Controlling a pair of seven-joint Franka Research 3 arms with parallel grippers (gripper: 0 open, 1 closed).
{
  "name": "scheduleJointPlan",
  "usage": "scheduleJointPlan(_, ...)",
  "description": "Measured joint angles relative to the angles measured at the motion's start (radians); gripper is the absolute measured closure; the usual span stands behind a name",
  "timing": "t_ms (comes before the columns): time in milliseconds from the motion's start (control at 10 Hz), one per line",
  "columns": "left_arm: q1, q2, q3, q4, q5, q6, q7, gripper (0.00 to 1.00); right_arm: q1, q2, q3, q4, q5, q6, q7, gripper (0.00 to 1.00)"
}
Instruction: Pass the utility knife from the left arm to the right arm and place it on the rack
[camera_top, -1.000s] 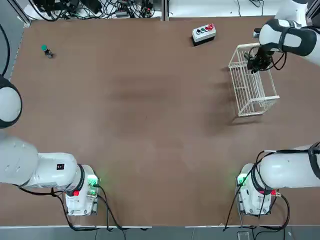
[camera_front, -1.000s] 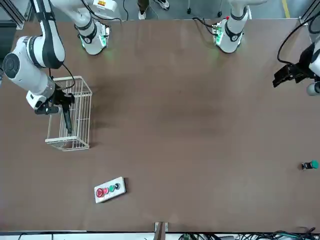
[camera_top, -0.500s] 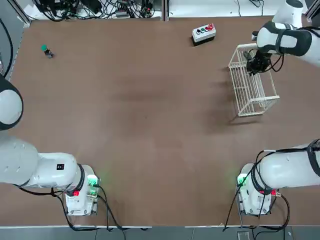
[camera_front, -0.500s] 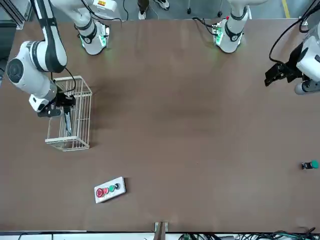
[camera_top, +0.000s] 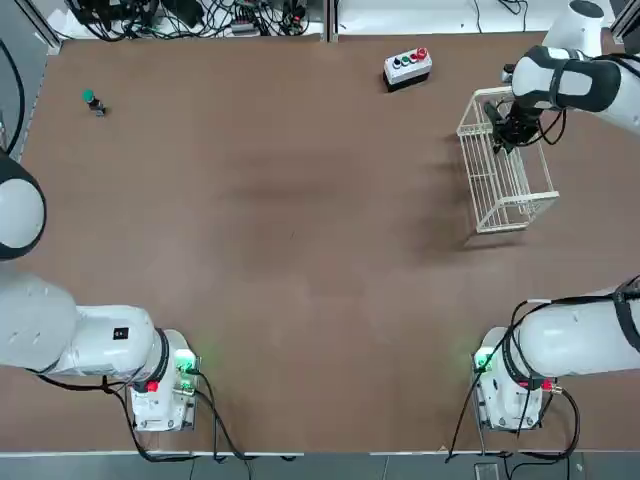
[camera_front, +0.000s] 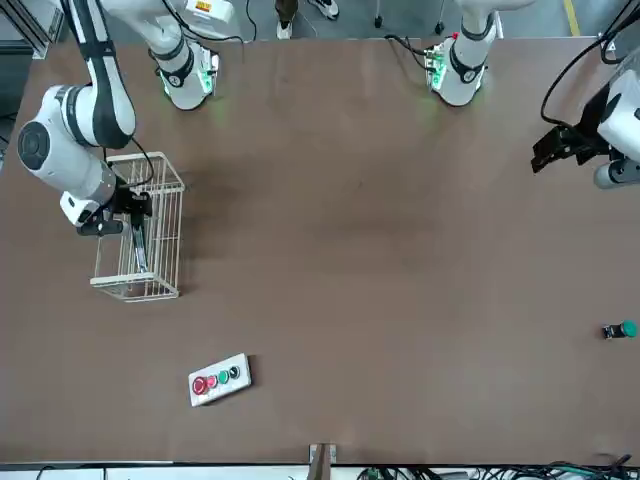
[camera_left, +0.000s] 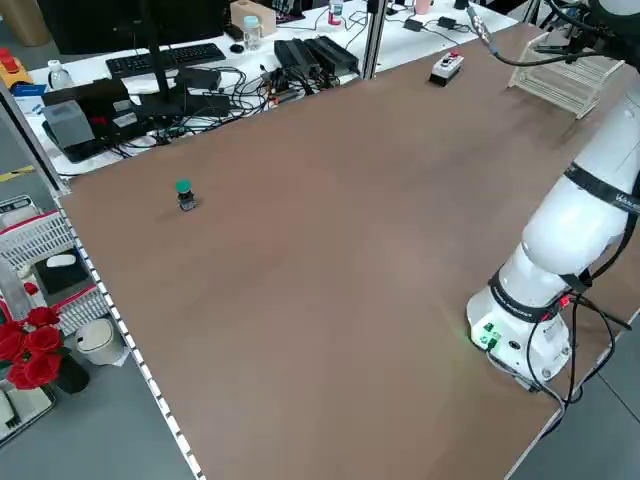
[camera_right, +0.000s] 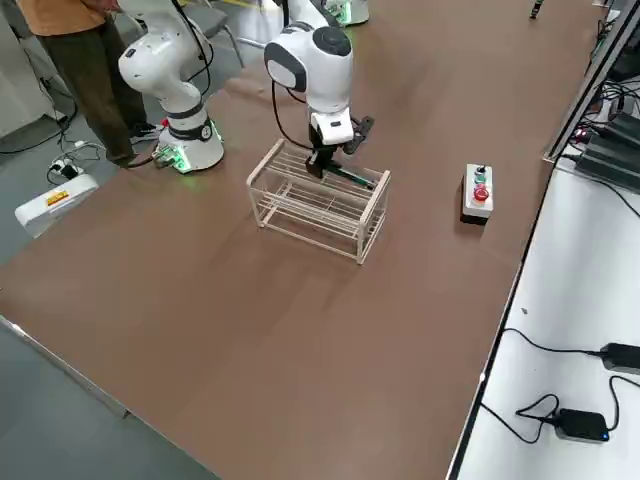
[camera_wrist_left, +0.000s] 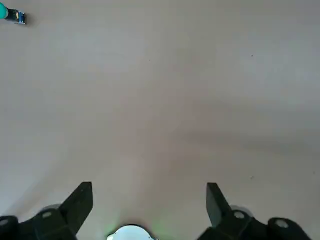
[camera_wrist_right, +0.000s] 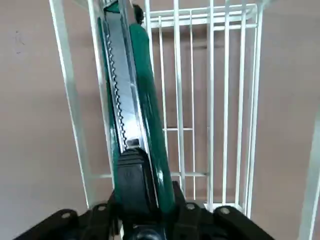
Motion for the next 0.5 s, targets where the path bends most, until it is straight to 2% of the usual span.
scheduleJointPlan(200, 0.000, 0.000, 0.000, 0.001, 0.000, 0.000, 0.000, 0.00, 0.000, 0.000, 0.000, 0.002, 0.000, 0.001, 0.000, 0.27)
scheduleJointPlan(300, 0.000, 0.000, -0.001, 0.001, 0.000, 0.000, 0.000, 0.00, 0.000, -0.001, 0.000, 0.002, 0.000, 0.001, -0.001, 0.16)
scheduleJointPlan(500, -0.001, 0.000, -0.004, 0.001, 0.000, 0.000, 0.000, 0.00, 0.000, -0.001, 0.000, 0.002, 0.000, -0.003, -0.008, 0.10)
